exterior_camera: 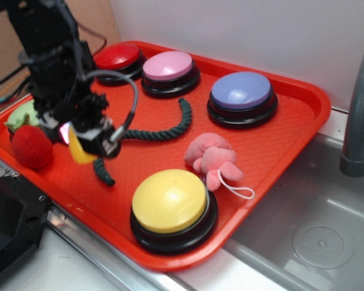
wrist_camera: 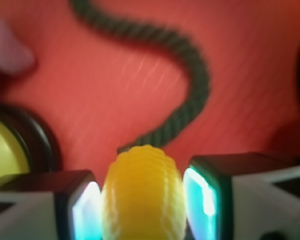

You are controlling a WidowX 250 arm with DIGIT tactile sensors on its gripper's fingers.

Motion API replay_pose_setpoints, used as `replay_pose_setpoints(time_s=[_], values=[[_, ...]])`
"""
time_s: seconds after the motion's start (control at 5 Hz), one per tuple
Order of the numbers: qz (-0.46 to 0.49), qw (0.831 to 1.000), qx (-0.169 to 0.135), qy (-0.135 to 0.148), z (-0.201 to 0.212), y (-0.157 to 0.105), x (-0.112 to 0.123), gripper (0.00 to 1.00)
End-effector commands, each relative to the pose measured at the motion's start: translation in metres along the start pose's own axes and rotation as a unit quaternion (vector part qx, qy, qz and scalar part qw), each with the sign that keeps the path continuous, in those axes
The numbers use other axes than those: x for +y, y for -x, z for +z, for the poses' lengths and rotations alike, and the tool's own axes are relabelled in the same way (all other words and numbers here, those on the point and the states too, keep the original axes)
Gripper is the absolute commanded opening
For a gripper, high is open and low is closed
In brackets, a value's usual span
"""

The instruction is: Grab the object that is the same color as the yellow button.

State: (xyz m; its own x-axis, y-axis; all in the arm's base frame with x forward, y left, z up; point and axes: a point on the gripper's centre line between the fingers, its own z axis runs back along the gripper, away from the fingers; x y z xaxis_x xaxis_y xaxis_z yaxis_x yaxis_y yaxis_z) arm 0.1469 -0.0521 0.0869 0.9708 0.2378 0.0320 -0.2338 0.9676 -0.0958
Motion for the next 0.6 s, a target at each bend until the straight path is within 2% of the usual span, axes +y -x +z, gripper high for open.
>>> replay_pose_setpoints(time_s=[0.0, 0.2, 0.4], values=[[0.021, 0.997, -0.054, 0.06, 0.105, -0.037, 0.008, 0.0], [0.021, 0.996, -0.068, 0.049, 0.121, -0.044, 0.015, 0.0], [0.019, 0.996, -0.076, 0.048, 0.117, -0.046, 0.02, 0.0]])
